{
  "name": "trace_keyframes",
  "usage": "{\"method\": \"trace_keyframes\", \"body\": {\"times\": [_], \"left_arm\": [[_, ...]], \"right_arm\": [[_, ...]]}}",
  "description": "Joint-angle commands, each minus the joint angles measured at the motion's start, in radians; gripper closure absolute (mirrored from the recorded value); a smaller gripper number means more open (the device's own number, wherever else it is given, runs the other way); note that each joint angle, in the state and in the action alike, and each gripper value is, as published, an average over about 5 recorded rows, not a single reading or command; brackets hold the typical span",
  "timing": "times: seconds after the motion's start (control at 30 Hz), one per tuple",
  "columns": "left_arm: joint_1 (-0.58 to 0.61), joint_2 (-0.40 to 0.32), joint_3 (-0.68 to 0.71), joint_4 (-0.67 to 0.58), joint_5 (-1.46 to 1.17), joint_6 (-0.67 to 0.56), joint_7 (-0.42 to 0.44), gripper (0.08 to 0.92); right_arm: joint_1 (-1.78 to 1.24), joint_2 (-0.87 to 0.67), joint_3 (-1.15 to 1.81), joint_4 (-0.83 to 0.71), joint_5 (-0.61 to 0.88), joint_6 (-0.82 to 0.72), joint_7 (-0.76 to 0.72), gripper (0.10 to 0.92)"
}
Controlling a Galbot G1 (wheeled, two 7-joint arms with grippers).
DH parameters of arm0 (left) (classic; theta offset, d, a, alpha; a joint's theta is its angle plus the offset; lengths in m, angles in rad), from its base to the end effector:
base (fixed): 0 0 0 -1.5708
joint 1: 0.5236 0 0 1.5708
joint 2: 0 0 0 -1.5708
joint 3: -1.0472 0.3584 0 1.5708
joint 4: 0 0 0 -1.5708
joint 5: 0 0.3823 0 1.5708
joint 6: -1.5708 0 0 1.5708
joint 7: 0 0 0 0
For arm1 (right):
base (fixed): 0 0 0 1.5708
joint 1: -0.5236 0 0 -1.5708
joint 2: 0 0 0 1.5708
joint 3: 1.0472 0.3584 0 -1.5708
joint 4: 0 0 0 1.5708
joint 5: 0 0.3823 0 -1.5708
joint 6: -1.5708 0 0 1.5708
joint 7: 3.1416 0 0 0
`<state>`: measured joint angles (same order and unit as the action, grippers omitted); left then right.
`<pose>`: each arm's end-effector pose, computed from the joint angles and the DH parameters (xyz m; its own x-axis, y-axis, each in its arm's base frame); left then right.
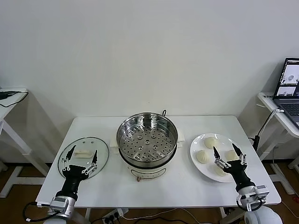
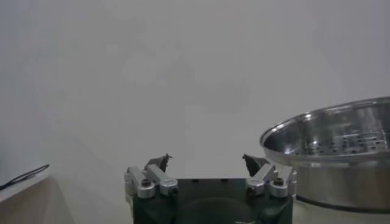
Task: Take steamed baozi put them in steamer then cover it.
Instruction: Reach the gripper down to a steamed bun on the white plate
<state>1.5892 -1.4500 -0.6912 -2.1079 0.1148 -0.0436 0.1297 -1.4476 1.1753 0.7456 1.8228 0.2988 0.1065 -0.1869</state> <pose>0.1975 0.0740 -0.2999 -0.9983 0.0560 -0.0153 0.0487 0.9515 0.3036 0.2502 -0.1766 -0.3354 -0.9951 -0.0993 0.0034 -0.0986 0.9837 -0.1503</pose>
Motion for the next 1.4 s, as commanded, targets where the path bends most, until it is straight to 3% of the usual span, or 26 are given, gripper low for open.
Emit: {"method": "trace_keyframes", "body": {"times": [0.03, 0.43, 0.6, 0.77, 1.13, 1.4], "left_arm": [[0.0, 0.004, 0.002, -0.001, 0.002, 0.0, 0.0, 0.177], [0.006, 0.026, 0.033, 0.004, 0.0, -0.01, 0.004, 0.177], [0.004, 0.027, 0.039, 0.003, 0.0, -0.01, 0.002, 0.177], [-0.002, 0.025, 0.036, 0.003, -0.001, -0.009, 0.001, 0.177], [-0.016, 0.018, 0.026, 0.019, 0.0, -0.002, 0.0, 0.177], [-0.021, 0.017, 0.009, 0.028, -0.001, -0.002, 0.001, 0.177]], "right_arm": [[0.024, -0.02, 0.003, -0.013, -0.04, -0.016, 0.0, 0.203], [0.349, -0.461, -0.155, -0.24, -0.405, -0.086, -0.075, 0.203], [0.54, -0.607, -0.379, -0.331, -0.486, -0.093, -0.225, 0.203], [0.811, -0.695, -0.668, -0.439, -0.536, -0.077, -0.473, 0.203], [1.393, -0.548, -1.211, -0.766, -0.529, 0.02, -0.939, 0.203], [1.491, -0.393, -1.266, -0.965, -0.59, 0.048, -1.03, 0.203]]}}
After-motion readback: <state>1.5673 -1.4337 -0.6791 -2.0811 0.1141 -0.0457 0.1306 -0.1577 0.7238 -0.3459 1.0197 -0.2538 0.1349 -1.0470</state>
